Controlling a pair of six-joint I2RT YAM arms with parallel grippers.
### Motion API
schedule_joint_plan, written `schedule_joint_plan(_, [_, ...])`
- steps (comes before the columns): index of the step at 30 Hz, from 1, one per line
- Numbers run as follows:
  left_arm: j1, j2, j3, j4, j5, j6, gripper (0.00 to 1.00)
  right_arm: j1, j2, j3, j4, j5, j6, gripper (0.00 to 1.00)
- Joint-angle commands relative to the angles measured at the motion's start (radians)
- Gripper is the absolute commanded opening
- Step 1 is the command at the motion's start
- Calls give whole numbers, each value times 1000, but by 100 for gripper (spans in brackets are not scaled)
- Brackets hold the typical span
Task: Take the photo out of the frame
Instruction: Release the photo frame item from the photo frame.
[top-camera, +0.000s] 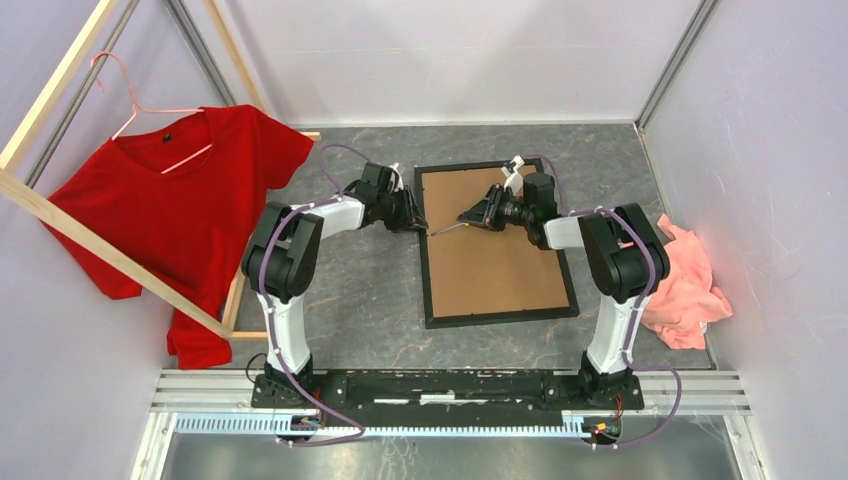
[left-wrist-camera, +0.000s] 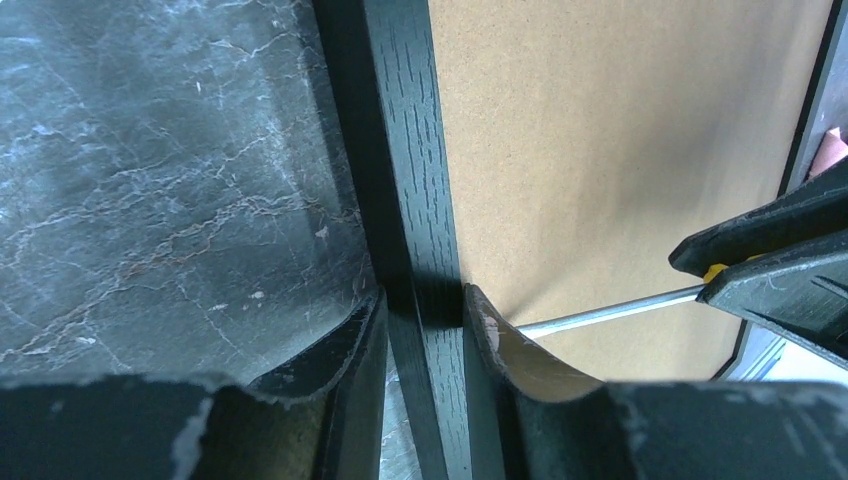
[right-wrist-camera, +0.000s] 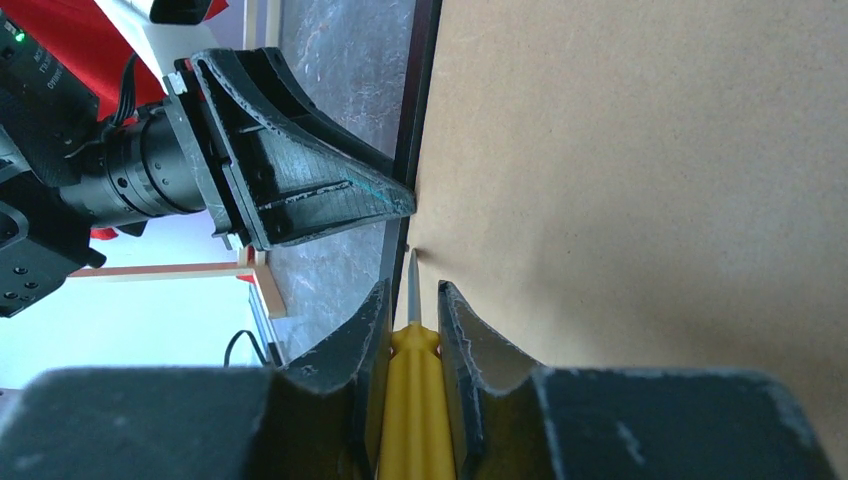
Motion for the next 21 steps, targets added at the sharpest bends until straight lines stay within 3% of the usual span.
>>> schedule_joint_plan(1, [-19,-21,-26,-23,8,-36,35,7,-57,-63,39,57,-43,0])
schedule_joint_plan(21, [-22,-36,-40,-6,19,-59,32,47,-16,-75,108,111,9,0])
